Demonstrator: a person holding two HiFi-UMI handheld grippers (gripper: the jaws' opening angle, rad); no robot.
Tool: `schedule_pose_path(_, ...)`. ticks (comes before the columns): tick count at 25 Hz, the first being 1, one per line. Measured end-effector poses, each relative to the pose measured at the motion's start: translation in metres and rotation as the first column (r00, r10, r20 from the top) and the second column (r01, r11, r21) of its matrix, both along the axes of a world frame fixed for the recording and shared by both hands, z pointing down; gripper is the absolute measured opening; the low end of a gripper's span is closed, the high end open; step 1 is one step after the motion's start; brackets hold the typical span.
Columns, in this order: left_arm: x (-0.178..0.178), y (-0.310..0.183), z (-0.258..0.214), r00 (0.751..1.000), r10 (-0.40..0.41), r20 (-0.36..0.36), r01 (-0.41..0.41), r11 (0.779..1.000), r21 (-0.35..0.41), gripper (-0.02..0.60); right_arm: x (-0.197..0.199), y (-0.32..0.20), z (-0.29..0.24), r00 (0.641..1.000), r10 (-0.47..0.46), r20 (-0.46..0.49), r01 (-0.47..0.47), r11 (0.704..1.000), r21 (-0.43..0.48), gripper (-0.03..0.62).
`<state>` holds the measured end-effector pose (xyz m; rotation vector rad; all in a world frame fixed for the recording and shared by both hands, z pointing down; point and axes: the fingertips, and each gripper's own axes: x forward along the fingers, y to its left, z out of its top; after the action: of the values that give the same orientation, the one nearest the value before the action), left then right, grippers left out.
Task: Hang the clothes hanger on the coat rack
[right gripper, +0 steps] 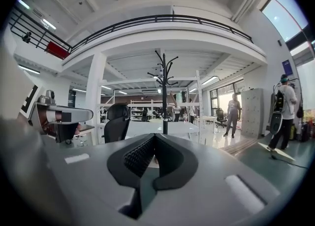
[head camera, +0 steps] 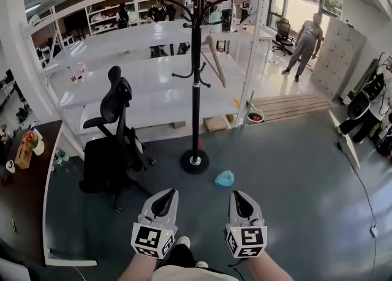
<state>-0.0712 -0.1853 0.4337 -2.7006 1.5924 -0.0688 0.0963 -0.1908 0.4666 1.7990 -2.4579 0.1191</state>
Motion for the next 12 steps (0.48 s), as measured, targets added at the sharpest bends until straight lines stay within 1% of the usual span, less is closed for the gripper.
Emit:
schedule_pose_path(6, -0.005, 0.026, 0.001, 1.0, -0.021, 0.01, 0.021, 1.0, 0.0, 0.0, -0.007, 0.026, 0.003, 0.999, -0.035, 0.026, 0.036, 0.999, -0.027, 0.026)
schedule_pose_path(12, -0.019, 0.031, -0.003, 1.0, 0.001, 0.008, -0.001, 1.0, 0.005, 0.0, -0.022, 0.036, -0.005, 1.0, -0.025, 0.015, 0.025, 0.999, -0.02, 0.026)
